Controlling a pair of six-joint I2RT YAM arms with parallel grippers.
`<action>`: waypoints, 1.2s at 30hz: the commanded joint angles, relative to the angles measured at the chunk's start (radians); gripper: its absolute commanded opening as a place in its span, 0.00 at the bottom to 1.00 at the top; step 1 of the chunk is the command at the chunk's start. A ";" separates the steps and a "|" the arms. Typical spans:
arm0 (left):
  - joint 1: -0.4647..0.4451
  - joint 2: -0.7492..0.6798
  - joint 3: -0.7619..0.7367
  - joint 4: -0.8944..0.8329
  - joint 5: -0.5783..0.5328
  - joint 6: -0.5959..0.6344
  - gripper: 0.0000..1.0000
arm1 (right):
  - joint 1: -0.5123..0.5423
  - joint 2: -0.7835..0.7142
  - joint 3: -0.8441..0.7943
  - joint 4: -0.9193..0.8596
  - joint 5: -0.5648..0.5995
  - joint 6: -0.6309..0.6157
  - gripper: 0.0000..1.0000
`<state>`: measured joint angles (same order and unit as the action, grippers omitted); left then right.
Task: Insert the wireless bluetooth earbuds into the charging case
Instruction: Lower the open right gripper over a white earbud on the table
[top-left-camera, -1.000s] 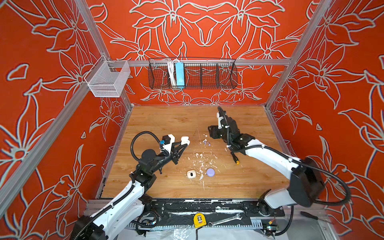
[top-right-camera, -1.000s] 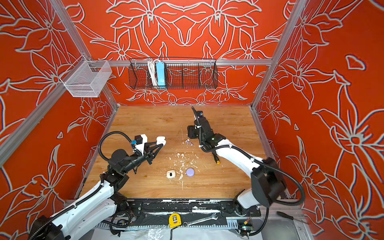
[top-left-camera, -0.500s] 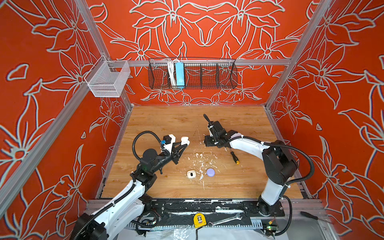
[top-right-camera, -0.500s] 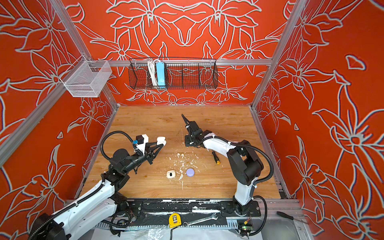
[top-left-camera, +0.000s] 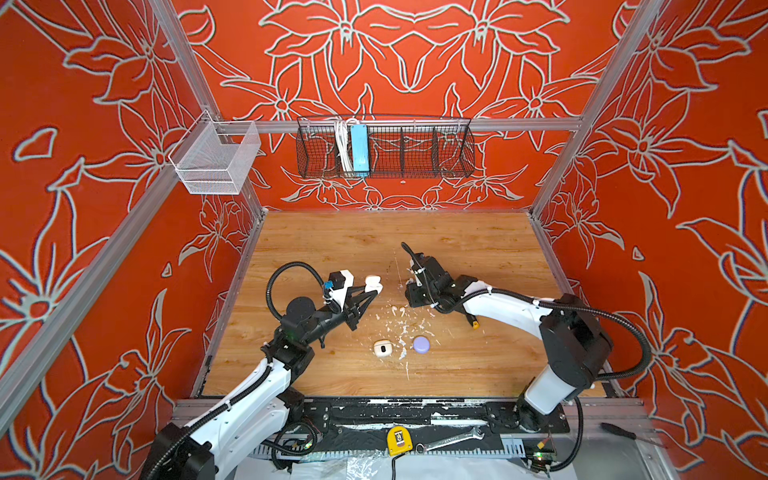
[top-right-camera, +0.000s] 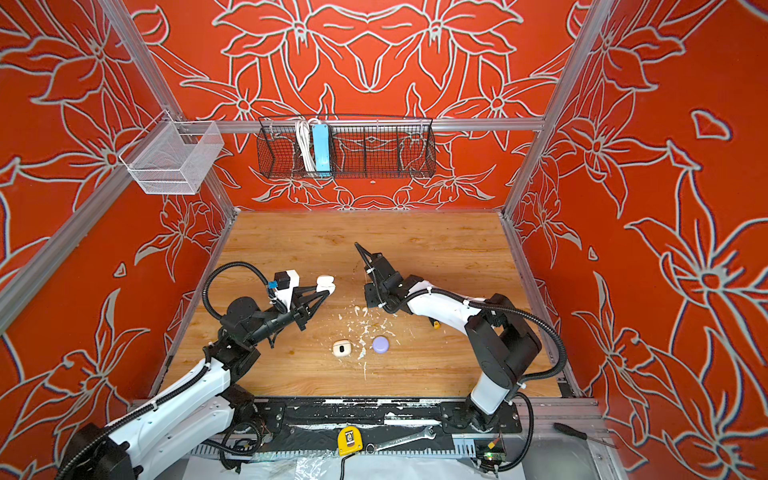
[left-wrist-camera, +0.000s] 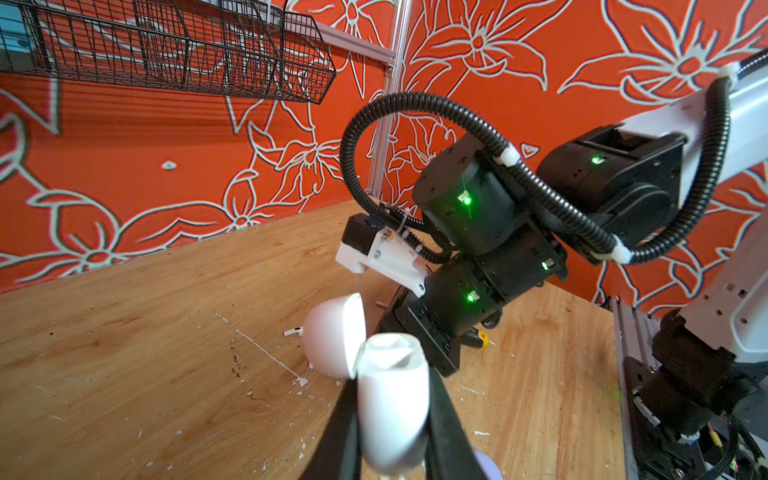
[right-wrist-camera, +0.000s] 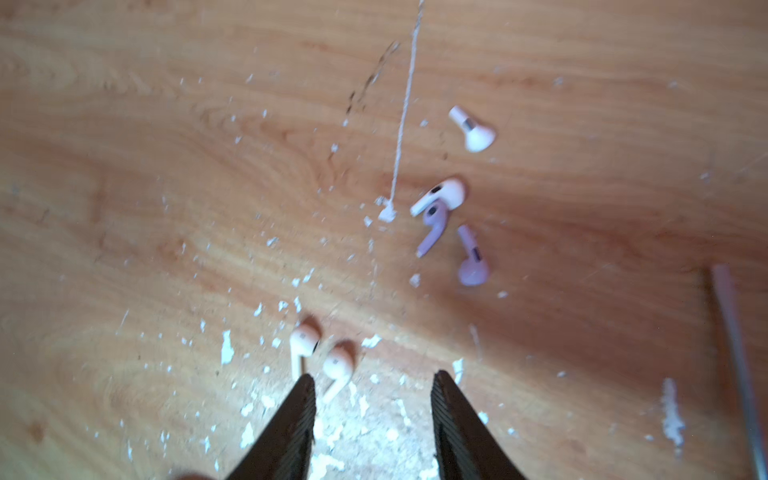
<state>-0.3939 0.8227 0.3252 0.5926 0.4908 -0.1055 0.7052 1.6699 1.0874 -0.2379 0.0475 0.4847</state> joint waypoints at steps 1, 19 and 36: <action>0.001 -0.001 0.006 0.038 -0.007 0.004 0.00 | -0.042 0.065 0.092 0.008 0.012 0.021 0.48; 0.001 -0.011 0.019 0.008 -0.036 -0.018 0.00 | -0.148 0.430 0.451 -0.155 -0.023 -0.042 0.35; 0.001 -0.046 0.013 -0.025 -0.081 -0.005 0.00 | -0.164 0.467 0.430 -0.156 0.034 -0.064 0.33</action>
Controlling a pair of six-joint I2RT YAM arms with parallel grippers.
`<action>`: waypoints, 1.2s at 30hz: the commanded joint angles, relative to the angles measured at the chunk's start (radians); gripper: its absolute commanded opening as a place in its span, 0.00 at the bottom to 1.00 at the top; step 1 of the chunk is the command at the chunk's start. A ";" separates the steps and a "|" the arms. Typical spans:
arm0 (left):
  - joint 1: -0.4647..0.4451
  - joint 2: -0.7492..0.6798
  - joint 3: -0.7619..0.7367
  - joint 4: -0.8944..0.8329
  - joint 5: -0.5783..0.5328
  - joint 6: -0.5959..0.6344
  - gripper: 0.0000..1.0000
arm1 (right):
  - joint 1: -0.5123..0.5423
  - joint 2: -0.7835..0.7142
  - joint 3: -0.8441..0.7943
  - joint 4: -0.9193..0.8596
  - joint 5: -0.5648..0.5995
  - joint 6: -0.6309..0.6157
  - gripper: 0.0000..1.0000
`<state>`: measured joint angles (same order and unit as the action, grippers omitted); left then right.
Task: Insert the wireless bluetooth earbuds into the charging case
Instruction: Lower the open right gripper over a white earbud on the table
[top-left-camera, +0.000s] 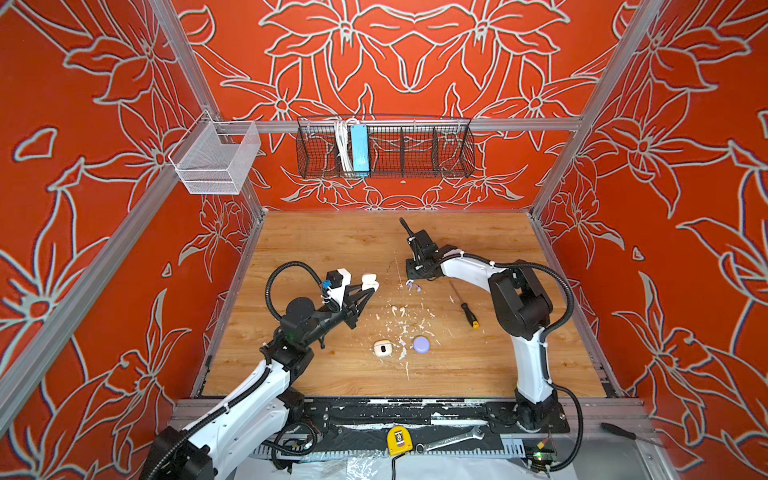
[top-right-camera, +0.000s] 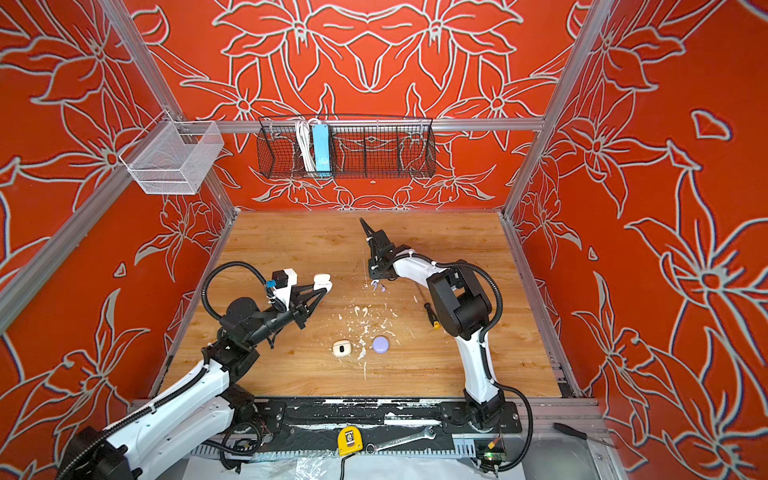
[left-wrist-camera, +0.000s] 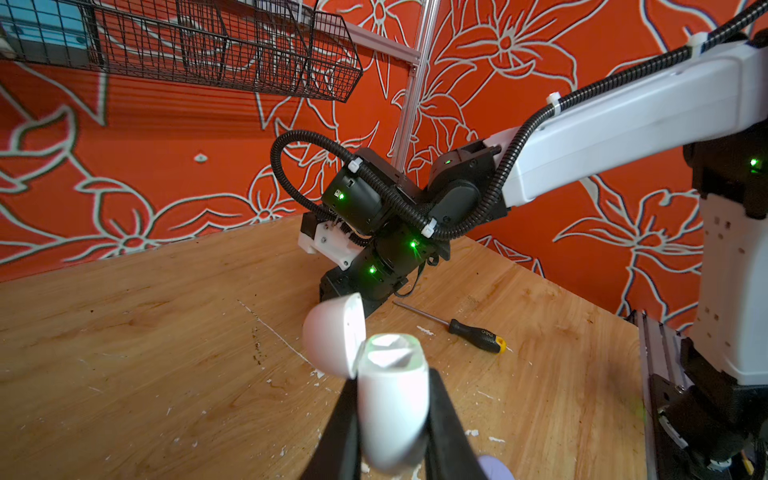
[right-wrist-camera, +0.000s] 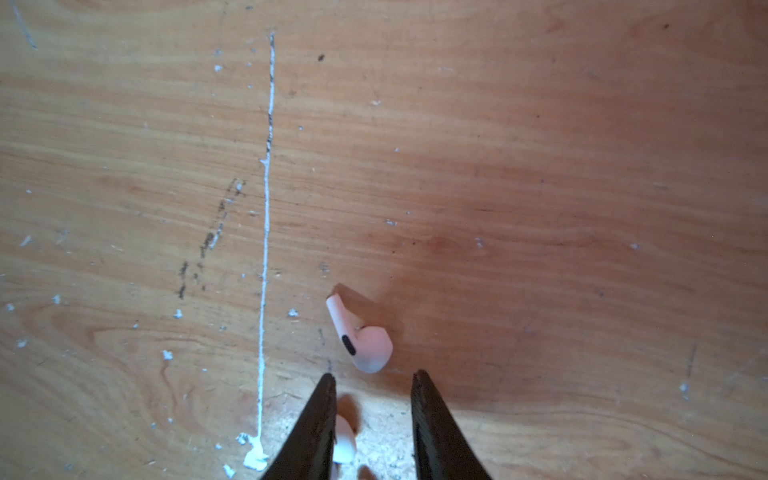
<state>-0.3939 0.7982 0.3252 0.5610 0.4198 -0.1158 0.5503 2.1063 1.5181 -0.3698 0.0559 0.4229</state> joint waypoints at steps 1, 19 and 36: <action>0.001 -0.026 0.013 0.005 -0.009 0.005 0.00 | -0.014 0.035 0.001 -0.022 0.017 -0.001 0.33; 0.001 -0.036 0.008 0.006 -0.024 0.010 0.00 | -0.059 0.091 0.060 -0.044 -0.002 0.005 0.32; 0.001 -0.014 0.011 0.018 0.007 0.023 0.00 | -0.069 -0.095 0.030 -0.057 -0.047 -0.012 0.35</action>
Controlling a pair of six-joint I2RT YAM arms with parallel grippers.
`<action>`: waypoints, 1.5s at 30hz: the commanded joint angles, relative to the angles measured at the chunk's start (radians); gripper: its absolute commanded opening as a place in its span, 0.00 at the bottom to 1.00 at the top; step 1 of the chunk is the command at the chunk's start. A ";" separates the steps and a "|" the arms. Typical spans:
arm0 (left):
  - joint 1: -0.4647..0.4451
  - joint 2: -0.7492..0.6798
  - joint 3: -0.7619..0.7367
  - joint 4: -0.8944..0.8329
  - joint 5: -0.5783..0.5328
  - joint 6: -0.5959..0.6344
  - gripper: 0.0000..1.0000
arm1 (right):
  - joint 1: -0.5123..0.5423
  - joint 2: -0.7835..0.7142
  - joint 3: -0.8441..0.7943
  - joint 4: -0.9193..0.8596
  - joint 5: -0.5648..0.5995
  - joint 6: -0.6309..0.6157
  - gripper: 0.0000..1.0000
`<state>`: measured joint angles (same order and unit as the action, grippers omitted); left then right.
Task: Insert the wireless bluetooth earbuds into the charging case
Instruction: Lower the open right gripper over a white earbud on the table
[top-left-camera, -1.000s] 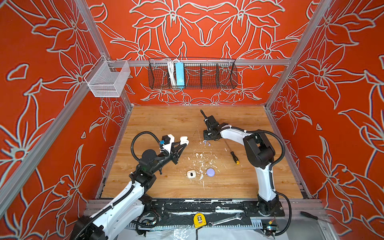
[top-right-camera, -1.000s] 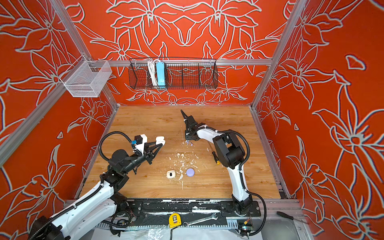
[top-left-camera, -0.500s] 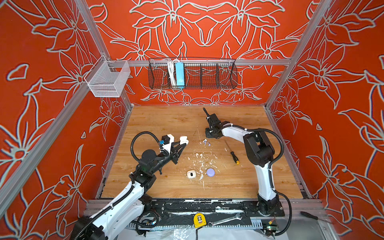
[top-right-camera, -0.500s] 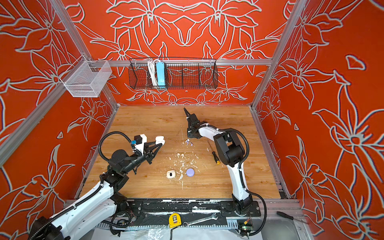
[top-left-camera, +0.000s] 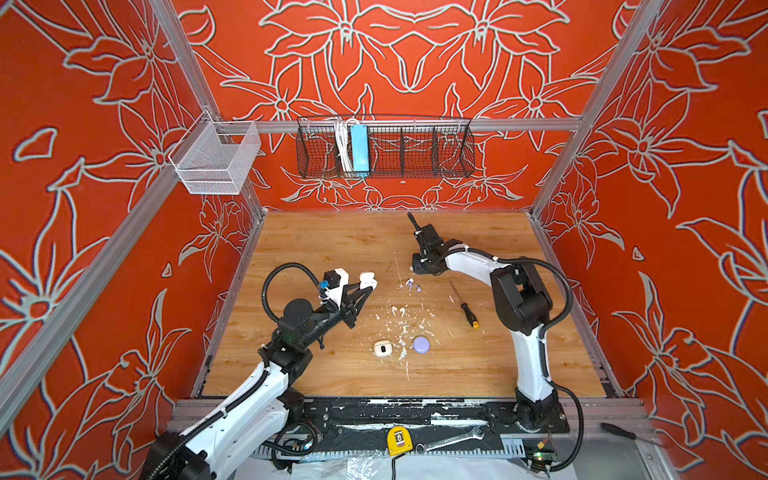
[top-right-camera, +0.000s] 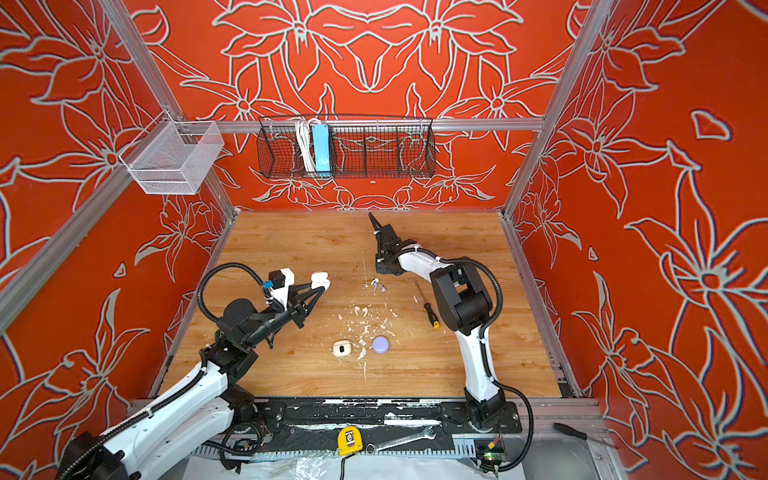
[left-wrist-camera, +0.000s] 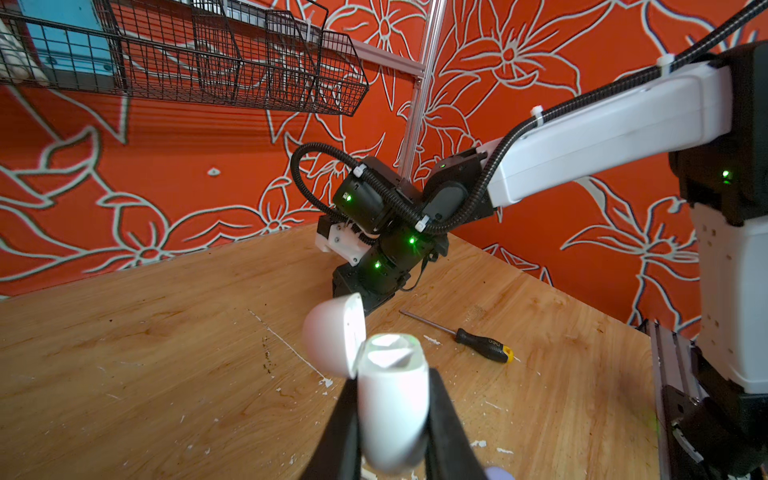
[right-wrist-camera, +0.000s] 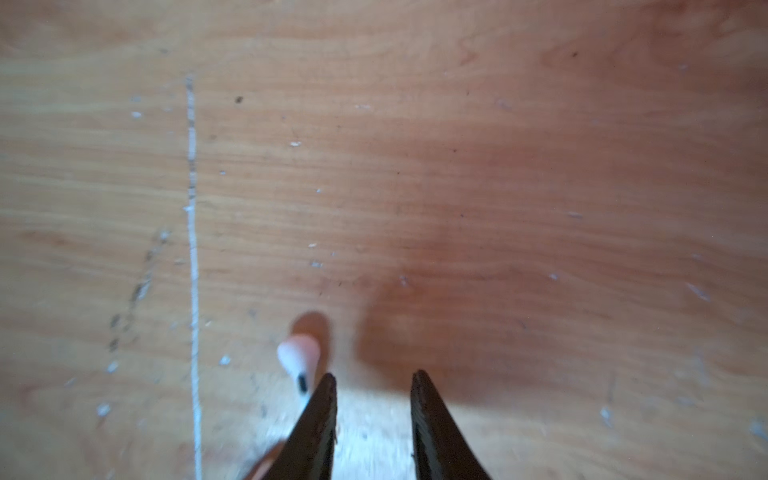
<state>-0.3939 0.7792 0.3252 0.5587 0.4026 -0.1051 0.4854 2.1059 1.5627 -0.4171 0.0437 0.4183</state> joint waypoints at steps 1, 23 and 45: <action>0.002 0.008 0.012 0.021 0.029 0.012 0.00 | -0.004 -0.103 -0.018 -0.008 -0.037 -0.008 0.37; 0.001 0.025 0.019 0.011 0.012 0.007 0.00 | 0.018 0.099 0.198 -0.157 -0.076 -0.073 0.52; 0.001 0.011 0.015 0.004 0.003 0.006 0.00 | 0.044 0.251 0.356 -0.286 -0.016 -0.119 0.41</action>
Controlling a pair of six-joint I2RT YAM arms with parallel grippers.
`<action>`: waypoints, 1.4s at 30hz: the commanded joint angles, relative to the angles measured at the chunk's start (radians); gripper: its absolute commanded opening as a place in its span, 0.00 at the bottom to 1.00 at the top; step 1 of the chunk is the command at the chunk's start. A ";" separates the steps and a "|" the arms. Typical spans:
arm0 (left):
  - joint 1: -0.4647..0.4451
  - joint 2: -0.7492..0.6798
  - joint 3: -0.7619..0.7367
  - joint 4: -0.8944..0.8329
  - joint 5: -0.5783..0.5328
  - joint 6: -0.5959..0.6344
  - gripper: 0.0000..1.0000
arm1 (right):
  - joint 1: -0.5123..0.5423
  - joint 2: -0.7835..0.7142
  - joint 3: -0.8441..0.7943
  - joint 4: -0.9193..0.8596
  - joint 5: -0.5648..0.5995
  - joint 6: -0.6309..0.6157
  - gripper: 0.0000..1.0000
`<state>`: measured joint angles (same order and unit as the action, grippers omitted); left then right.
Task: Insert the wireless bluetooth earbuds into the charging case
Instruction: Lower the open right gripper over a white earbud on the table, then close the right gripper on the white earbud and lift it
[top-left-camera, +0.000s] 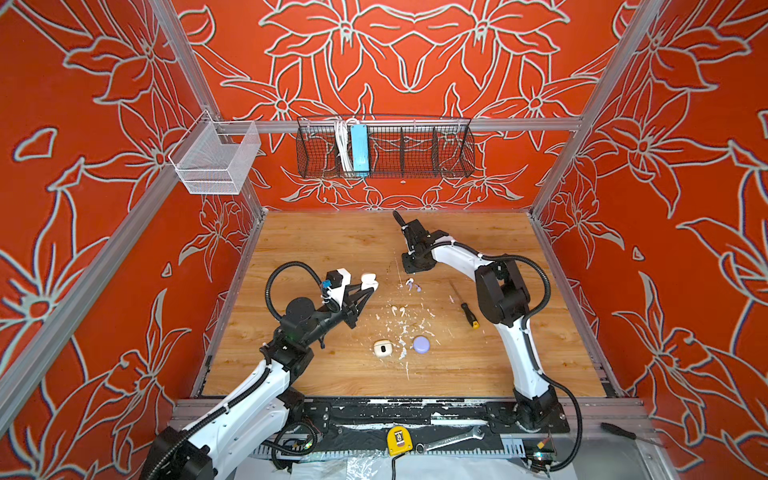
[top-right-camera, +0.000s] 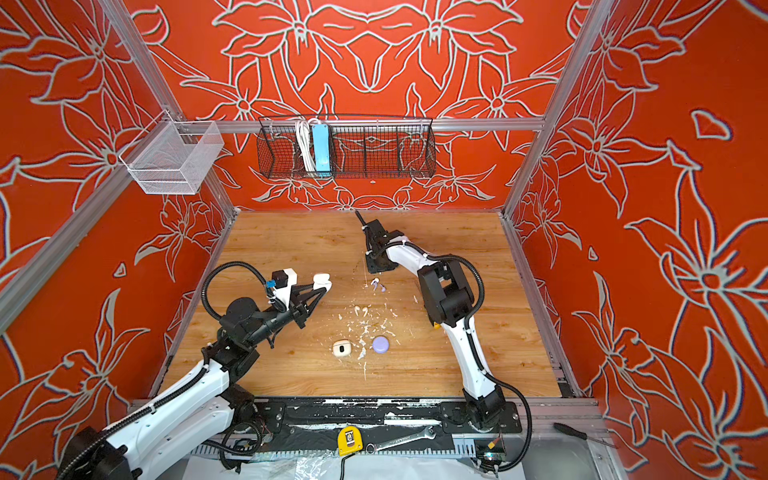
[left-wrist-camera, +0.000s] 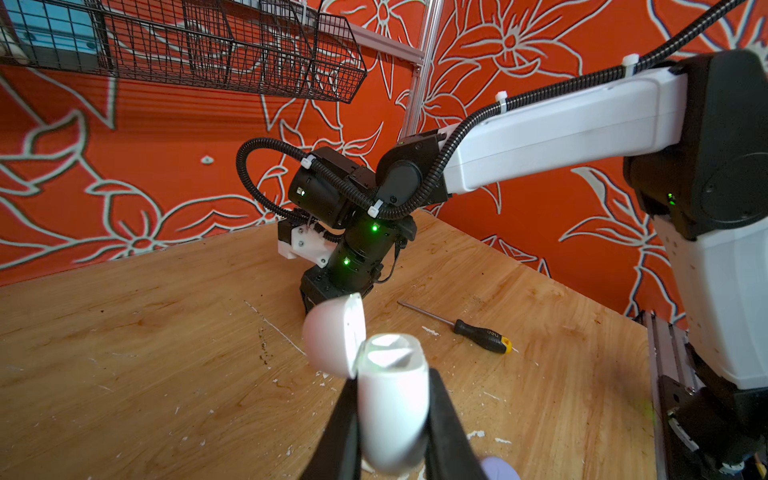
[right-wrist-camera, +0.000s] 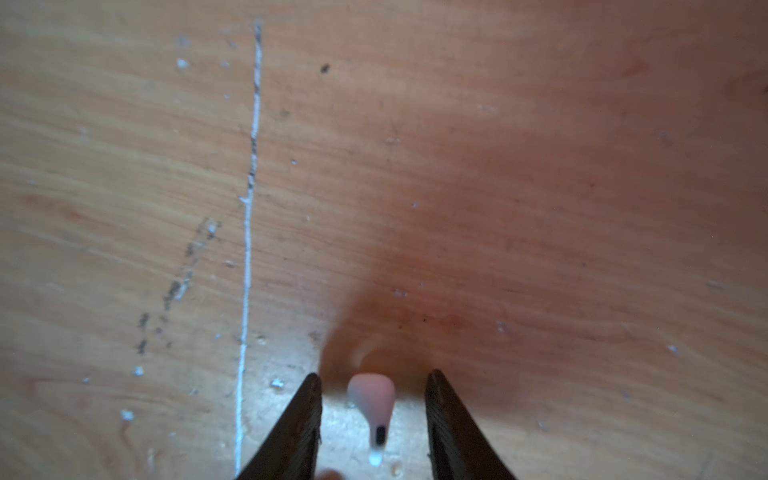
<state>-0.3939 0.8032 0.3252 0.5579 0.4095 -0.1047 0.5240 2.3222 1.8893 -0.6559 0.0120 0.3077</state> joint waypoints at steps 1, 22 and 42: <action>0.001 -0.013 0.016 0.005 -0.006 0.007 0.00 | 0.006 0.037 0.031 -0.048 0.016 -0.009 0.41; 0.001 -0.021 0.015 0.001 -0.008 0.008 0.00 | 0.028 0.019 -0.005 -0.035 0.064 -0.002 0.23; 0.001 0.017 -0.021 0.092 -0.017 -0.006 0.00 | 0.054 -0.361 -0.274 0.281 0.096 0.103 0.14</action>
<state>-0.3939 0.8059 0.3244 0.5735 0.4019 -0.1051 0.5571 2.0998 1.6451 -0.5018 0.0895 0.3595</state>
